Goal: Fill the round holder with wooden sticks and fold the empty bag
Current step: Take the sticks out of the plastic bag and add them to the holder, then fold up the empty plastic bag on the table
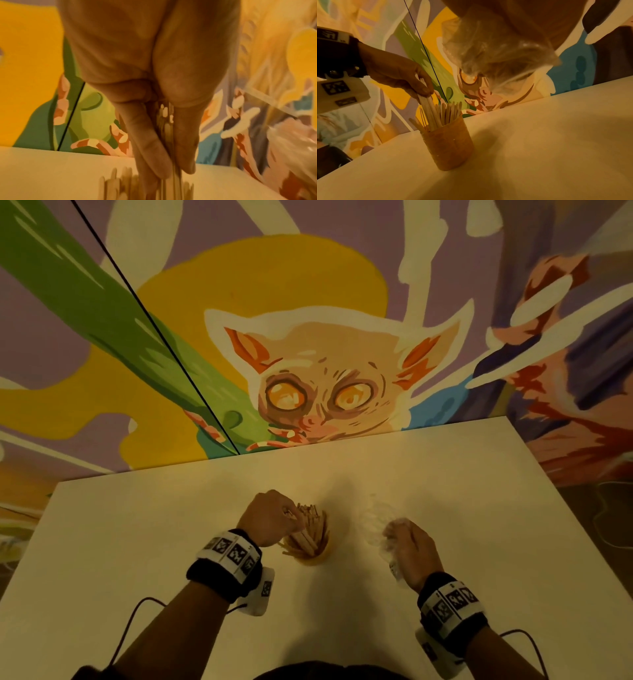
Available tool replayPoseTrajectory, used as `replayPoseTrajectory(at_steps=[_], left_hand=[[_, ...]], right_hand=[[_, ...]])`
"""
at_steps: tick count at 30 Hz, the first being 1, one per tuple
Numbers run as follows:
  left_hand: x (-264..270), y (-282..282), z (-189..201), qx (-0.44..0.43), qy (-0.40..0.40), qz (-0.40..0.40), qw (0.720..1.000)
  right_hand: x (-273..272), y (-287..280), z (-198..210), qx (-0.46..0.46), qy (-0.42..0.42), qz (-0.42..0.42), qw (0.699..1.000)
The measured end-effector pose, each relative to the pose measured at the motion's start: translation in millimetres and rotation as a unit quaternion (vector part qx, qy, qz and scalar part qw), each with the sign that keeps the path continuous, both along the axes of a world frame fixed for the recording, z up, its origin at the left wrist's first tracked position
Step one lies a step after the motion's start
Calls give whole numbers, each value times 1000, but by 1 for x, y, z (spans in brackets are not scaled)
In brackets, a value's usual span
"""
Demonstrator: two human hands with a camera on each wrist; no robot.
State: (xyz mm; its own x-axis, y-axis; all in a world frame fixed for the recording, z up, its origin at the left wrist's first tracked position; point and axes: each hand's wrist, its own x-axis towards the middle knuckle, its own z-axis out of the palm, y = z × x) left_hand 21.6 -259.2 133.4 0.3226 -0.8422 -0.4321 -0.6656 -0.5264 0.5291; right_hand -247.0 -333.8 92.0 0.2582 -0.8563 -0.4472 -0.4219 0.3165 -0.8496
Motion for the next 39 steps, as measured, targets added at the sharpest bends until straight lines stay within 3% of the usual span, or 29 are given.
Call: replayPoseTrajectory(at_steps=[6,14,16,19,21,25,29,33,36,38,39], left_hand=[[-28,-11,-22,32,-86,-76,993],[-48,11,-61,51,-121,-102,986],[-48,20,-67,8,-162,-104,981],[-48,25,-62,-117,-253,-119,953],[-47,23,-67,-148,-264,-144,942],[-46,17,-87,-90,-253,-239,933],[-45,13,-92,-42,-238,-247,938],[-45,13,-80,-48,-279,-243,928],[-55,16,-55,-161,-237,-171,943],[-70,19,-35,-202,-117,-122,965],[-78,20,-25,-173,-20,-108,979]], right_hand=[[-3,2,-3,10,-7,8,1000],[-4,1,-4,-11,-20,28,999],[-6,0,-6,-12,-24,26,999],[-8,0,-9,-16,-24,25,999],[-9,1,-9,-17,-26,24,999],[-8,2,-6,-18,-32,23,999],[-8,0,-8,17,-63,29,997],[-9,-5,-7,53,-98,40,993],[-8,-9,6,77,-170,14,982],[-9,-10,15,107,-203,-10,973],[-10,-10,19,120,-224,-18,967]])
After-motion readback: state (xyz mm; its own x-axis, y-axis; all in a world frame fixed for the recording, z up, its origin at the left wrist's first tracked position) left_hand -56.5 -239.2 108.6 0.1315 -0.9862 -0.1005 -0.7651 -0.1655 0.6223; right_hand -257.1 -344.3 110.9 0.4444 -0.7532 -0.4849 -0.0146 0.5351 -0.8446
